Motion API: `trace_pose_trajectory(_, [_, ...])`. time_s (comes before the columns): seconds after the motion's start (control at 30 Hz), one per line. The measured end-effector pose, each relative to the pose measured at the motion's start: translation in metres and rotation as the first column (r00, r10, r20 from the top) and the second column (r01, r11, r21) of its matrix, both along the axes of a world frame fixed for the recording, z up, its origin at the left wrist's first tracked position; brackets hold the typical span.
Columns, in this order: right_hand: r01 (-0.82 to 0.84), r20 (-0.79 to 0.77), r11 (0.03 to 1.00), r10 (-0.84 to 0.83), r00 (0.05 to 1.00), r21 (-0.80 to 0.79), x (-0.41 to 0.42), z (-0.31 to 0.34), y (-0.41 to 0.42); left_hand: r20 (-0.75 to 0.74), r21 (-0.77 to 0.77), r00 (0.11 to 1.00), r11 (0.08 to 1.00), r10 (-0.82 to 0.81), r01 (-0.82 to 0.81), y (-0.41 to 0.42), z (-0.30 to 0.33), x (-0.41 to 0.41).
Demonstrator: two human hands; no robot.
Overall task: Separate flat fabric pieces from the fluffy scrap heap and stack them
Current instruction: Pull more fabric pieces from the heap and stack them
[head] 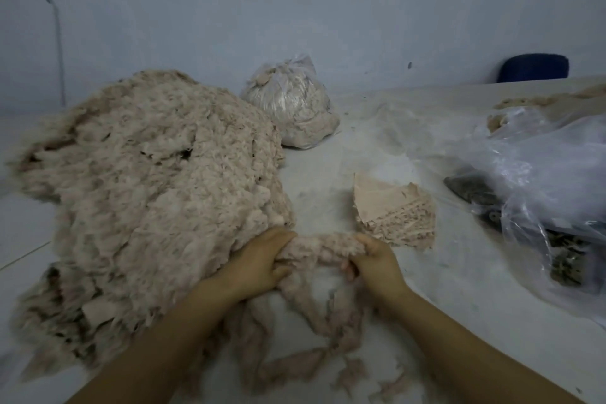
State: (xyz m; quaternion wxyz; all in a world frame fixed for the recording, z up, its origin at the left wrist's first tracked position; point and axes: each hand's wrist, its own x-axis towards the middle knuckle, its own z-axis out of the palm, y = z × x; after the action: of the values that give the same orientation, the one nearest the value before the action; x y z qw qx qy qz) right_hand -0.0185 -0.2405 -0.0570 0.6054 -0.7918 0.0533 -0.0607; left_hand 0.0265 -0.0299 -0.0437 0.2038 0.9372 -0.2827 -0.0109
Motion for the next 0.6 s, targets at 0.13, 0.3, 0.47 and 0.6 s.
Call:
trace_pose_trajectory(0.13, [0.108, -0.087, 0.956, -0.088, 0.992, 0.274, -0.008, 0.005, -0.033, -0.104, 0.078, 0.991, 0.994, 0.087, -0.079, 0.014, -0.013, 0.007])
trace_pose_trajectory(0.3, [0.102, -0.111, 0.92, -0.064, 0.992, 0.378, -0.016, 0.005, -0.041, -0.005, -0.121, 1.0, 0.992, 0.016, -0.017, -0.013, -0.007, 0.002])
trace_pose_trajectory(0.47, [0.02, -0.025, 0.968, -0.014, 1.0, 0.248, -0.011, 0.018, -0.031, -0.02, -0.276, 0.999, 0.961, -0.039, 0.032, -0.038, 0.006, -0.013])
trace_pose_trajectory(0.6, [0.028, -0.038, 0.94, -0.016, 0.999, 0.339, -0.01, 0.021, -0.019, -0.066, -0.229, 0.997, 0.973, -0.041, 0.025, -0.064, -0.002, -0.029])
